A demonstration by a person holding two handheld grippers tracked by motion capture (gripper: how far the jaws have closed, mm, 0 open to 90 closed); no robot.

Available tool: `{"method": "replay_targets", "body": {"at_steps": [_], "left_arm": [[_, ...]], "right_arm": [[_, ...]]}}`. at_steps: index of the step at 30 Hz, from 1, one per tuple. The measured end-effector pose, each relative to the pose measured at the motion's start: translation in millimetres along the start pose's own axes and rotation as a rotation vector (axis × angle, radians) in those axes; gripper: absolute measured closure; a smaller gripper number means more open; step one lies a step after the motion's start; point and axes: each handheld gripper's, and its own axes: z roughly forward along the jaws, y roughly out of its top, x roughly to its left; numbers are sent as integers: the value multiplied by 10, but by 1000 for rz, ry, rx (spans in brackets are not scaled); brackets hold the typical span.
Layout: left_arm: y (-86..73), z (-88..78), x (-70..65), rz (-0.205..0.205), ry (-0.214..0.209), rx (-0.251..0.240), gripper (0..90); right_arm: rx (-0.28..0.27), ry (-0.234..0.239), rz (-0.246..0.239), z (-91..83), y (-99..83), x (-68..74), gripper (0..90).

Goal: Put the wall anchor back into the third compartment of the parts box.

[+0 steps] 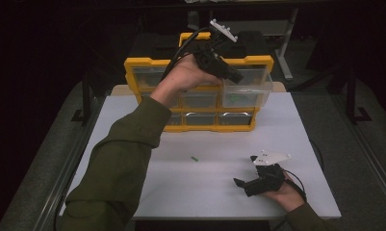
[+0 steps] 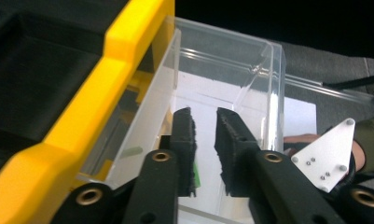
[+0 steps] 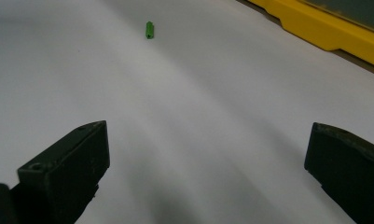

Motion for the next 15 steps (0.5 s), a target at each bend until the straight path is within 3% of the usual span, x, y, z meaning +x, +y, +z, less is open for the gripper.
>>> {"method": "replay_targets", "body": {"at_steps": [5,13,15], "left_arm": [[-18,-157,6,-8,-7,-35,735],[-161,-474,30,-22,-1,-42,898],[-218,-518,41,-31,3,-35,900]], "right_arm": [[0,-1,2,-2,-1,-1,0],[1,-2,1,1,0,1,0],[1,-1,-1,4,0,2,0]]}}
